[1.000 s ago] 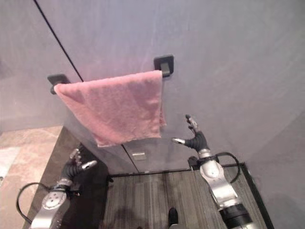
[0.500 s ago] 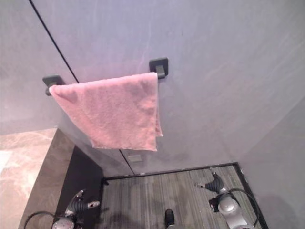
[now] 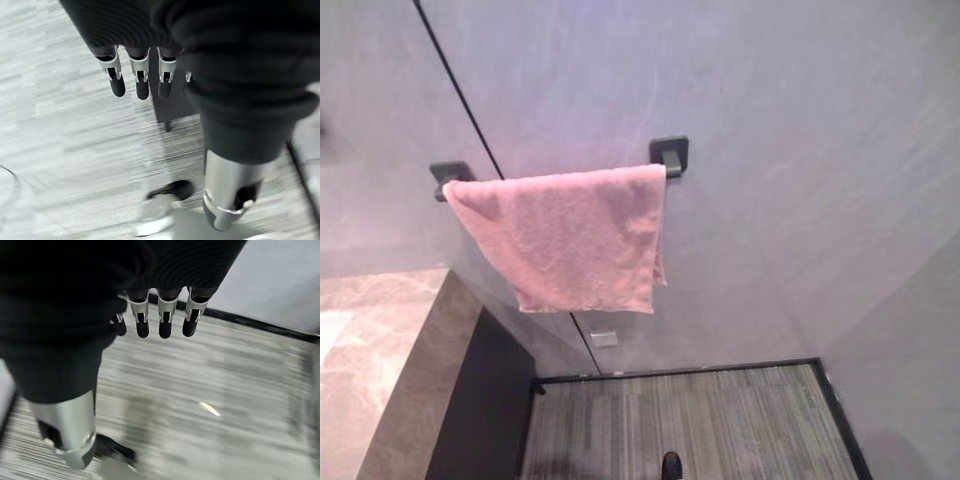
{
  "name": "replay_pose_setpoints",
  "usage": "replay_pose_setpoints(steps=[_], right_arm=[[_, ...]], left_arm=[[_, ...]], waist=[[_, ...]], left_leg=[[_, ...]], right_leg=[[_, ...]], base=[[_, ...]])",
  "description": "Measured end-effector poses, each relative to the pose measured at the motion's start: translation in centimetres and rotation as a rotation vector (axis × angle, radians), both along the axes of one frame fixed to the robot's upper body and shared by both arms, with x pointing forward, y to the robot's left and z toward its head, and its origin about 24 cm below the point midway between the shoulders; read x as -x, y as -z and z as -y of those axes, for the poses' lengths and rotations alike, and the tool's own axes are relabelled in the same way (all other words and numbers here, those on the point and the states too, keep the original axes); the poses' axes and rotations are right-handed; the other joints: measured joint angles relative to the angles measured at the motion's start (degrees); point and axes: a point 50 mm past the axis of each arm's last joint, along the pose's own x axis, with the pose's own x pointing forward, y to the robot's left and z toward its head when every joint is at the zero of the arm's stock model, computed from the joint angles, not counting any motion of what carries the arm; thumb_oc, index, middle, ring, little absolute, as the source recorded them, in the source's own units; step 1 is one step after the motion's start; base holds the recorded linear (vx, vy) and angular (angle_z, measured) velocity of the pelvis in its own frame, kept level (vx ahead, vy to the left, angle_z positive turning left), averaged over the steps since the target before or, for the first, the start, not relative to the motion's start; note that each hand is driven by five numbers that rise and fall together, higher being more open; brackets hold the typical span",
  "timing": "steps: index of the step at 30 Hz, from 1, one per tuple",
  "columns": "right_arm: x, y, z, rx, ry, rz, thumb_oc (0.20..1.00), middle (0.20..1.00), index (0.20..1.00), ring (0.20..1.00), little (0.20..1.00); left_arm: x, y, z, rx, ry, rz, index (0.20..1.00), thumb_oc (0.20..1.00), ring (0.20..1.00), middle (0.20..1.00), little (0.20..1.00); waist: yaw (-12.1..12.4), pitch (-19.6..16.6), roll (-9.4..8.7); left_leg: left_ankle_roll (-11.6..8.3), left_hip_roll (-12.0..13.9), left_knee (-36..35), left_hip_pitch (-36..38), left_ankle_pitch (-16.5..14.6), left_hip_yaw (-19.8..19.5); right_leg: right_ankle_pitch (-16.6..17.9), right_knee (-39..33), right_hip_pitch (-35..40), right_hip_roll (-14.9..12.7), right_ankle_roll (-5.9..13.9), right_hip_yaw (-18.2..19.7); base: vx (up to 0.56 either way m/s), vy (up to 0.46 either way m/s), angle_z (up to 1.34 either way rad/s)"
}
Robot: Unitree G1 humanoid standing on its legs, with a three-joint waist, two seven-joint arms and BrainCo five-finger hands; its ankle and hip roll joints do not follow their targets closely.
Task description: Put brush and paste in cup on sink, flatten towel.
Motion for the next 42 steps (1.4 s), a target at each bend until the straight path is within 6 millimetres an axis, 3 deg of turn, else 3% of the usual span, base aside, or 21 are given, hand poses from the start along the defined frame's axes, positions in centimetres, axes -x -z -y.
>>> replay_pose_setpoints(steps=[6,8,11,14,31,35,39,41,42], right_arm=[[-3.3,-0.5,-0.7,-0.046,0.000,0.172,1.000,1.000,1.000,1.000,1.000],[-4.0,-0.5,-1.1,-0.048,-0.057,0.170,1.000,1.000,1.000,1.000,1.000],[-6.5,-1.6,-1.9,-0.069,-0.156,0.300,1.000,1.000,1.000,1.000,1.000],[-8.0,-2.1,-2.2,-0.073,-0.150,0.387,1.000,1.000,1.000,1.000,1.000],[-8.0,-2.2,-2.2,-0.065,-0.144,0.418,1.000,1.000,1.000,1.000,1.000],[-8.6,-2.7,-1.9,-0.057,-0.181,0.439,1.000,1.000,1.000,1.000,1.000],[-9.1,-3.1,-2.0,-0.064,-0.200,0.466,1.000,1.000,1.000,1.000,1.000],[-9.6,-3.2,-2.6,-0.086,-0.234,0.470,1.000,1.000,1.000,1.000,1.000],[-9.9,-3.3,-2.8,-0.091,-0.249,0.477,1.000,1.000,1.000,1.000,1.000]], left_arm=[[-1.6,-0.1,0.4,0.018,-0.025,0.090,1.000,1.000,1.000,1.000,1.000],[-1.9,-0.1,0.5,0.022,-0.004,0.112,1.000,1.000,1.000,1.000,1.000],[-3.0,-0.5,0.8,0.036,-0.009,0.196,1.000,1.000,1.000,1.000,1.000],[-4.3,-0.7,1.0,0.039,-0.013,0.271,1.000,1.000,1.000,1.000,1.000],[-5.6,-0.8,1.5,0.033,-0.054,0.341,1.000,1.000,1.000,1.000,1.000],[-7.3,-1.1,1.9,0.045,0.030,0.379,1.000,1.000,1.000,1.000,1.000],[-8.6,-1.5,2.3,0.060,0.101,0.416,1.000,1.000,1.000,1.000,1.000],[-9.9,-2.3,1.1,0.032,0.138,0.469,1.000,1.000,1.000,1.000,1.000],[-10.3,-2.7,0.5,0.014,0.142,0.488,1.000,1.000,1.000,1.000,1.000]], waist=[[0.2,0.0,-0.15],[0.3,0.0,-0.24],[0.2,0.4,-0.26],[0.3,0.4,-0.27],[0.3,3.1,-0.07],[0.0,4.7,-0.70],[-0.7,5.1,-1.02],[-0.1,6.0,-2.13],[-0.2,6.3,-1.82]], left_leg=[[-0.02,0.2,0.1,-0.3,0.0,-0.2],[-0.03,0.2,0.1,-0.3,0.0,-0.3],[-0.03,0.1,0.1,-0.4,0.0,-0.3],[-0.05,0.1,0.1,-0.4,0.0,-0.4],[-0.34,0.2,0.2,0.8,0.1,-0.7],[-0.34,-0.8,2.0,0.6,-0.7,-1.6],[1.09,-2.2,2.0,-0.5,-0.6,-0.7],[1.78,-3.1,3.2,-1.8,-0.6,2.0],[2.27,-2.9,3.6,-2.6,-0.3,2.4]], right_leg=[[-0.1,0.0,-0.1,0.1,-0.08,-0.5],[-0.1,0.0,-0.1,0.1,-0.01,-0.6],[-0.2,0.0,-0.2,0.0,0.10,-0.6],[-0.3,0.0,0.0,-0.1,0.29,-0.9],[-0.6,0.0,1.3,-0.1,0.43,-1.3],[-0.1,0.4,2.0,-1.1,0.94,-1.2],[0.3,2.1,0.0,-2.0,2.00,1.7],[0.1,5.0,-3.5,-2.6,2.81,4.3],[-0.4,5.1,-4.0,-3.2,2.37,2.6]], base=[[-0.01,0.006,0.04],[0.00,0.000,0.00],[0.00,0.000,0.00],[0.00,0.000,0.06],[-0.01,0.025,0.01],[-0.16,0.197,0.04],[-0.16,0.061,-0.20],[-0.14,-0.042,-0.51],[-0.04,-0.123,-0.18]])
